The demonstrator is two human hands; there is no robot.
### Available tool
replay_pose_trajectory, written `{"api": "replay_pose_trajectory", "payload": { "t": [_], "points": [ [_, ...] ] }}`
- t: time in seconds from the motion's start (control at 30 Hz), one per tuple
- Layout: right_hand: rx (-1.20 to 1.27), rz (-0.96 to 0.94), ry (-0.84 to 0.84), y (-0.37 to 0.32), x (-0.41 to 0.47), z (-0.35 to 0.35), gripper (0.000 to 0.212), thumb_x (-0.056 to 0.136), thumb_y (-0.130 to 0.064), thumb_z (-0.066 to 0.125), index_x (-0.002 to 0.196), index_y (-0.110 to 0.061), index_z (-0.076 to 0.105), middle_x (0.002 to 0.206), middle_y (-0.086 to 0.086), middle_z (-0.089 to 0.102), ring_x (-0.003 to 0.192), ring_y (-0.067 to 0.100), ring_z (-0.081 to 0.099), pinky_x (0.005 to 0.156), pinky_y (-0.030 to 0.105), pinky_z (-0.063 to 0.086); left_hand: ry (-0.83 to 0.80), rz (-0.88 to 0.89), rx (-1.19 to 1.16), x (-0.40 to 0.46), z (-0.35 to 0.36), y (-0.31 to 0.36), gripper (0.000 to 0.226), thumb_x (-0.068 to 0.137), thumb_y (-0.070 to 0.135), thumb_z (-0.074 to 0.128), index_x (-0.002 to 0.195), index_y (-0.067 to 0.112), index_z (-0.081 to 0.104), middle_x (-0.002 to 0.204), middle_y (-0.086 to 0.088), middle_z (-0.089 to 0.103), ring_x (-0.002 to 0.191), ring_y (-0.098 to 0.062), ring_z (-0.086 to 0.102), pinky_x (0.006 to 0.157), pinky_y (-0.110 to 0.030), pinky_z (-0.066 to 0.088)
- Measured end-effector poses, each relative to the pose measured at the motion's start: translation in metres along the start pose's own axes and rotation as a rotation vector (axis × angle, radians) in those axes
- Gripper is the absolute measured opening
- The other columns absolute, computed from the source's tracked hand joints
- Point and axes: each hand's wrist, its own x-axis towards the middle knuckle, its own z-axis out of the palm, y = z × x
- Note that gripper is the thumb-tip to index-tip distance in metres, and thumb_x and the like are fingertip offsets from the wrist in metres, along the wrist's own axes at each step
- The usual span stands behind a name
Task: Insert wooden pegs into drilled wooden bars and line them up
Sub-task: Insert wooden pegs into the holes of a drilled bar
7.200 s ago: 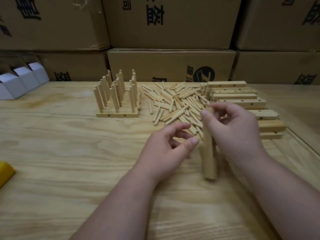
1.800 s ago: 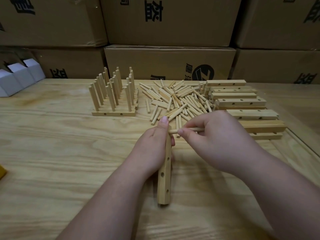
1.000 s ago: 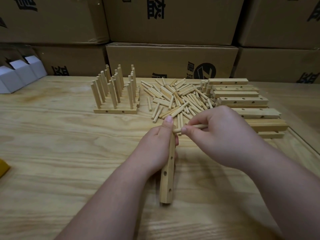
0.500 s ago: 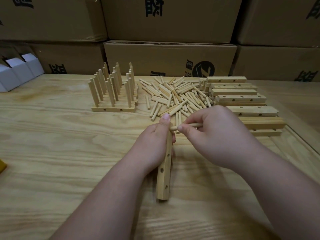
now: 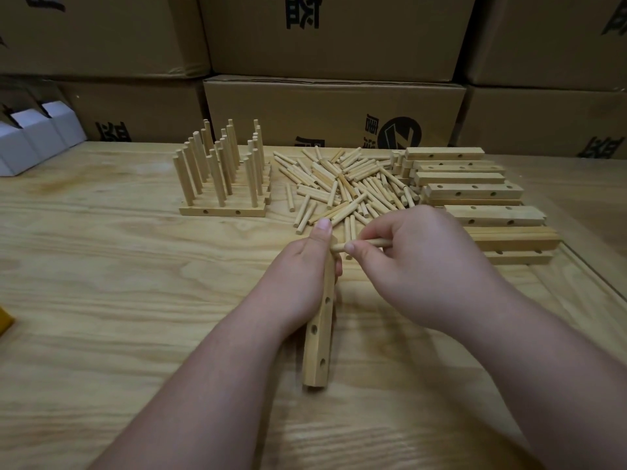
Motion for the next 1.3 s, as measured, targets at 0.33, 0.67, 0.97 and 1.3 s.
{"api": "replay_pose_trajectory", "payload": {
  "t": [0.33,0.67,0.97,1.3],
  "points": [
    [0.002,-0.013,0.014,0.001,0.001,0.002,0.022,0.09,-0.048,0.065,0.086,-0.029,0.075,0.062,-0.011,0.066,0.062,0.004,0.062,0.06,0.027,0.055,-0.03,0.005,-0.089,-0.002,-0.001,0.001,0.073,0.093,0.078,0.023,0.064,0.026,0.065,0.054,0.004,0.063,0.048,-0.008,0.057,0.063,-0.033,0.043],
    [0.329,0.083,0.106,0.009,0.004,0.008,0.013,0.088,-0.047,0.07,0.08,-0.036,0.07,0.078,-0.032,0.064,0.069,-0.008,0.061,0.046,0.012,0.045,-0.229,0.027,-0.56,0.001,-0.006,0.0,0.044,0.084,0.048,0.037,0.073,0.018,0.066,0.056,-0.012,0.057,0.047,-0.022,0.051,0.049,-0.028,0.048],
    [0.329,0.037,0.198,0.012,-0.006,0.024,0.044,0.089,-0.065,0.044,0.126,-0.043,0.043,0.101,-0.019,0.055,0.088,-0.003,0.054,0.074,0.03,0.052,0.096,-0.084,-0.853,0.008,-0.013,0.002,0.036,0.104,0.037,0.038,0.085,0.015,0.06,0.059,-0.003,0.051,0.045,-0.019,0.043,0.046,-0.028,0.041],
    [-0.164,-0.175,-0.142,0.012,-0.015,0.049,0.025,0.096,-0.043,0.052,0.109,-0.034,0.071,0.126,-0.021,0.061,0.136,0.009,0.037,0.11,0.04,0.006,0.163,-0.117,-1.03,0.009,-0.017,0.004,0.032,0.104,0.033,0.037,0.088,0.013,0.056,0.057,-0.002,0.048,0.046,-0.017,0.039,0.044,-0.025,0.038]
  ]
}}
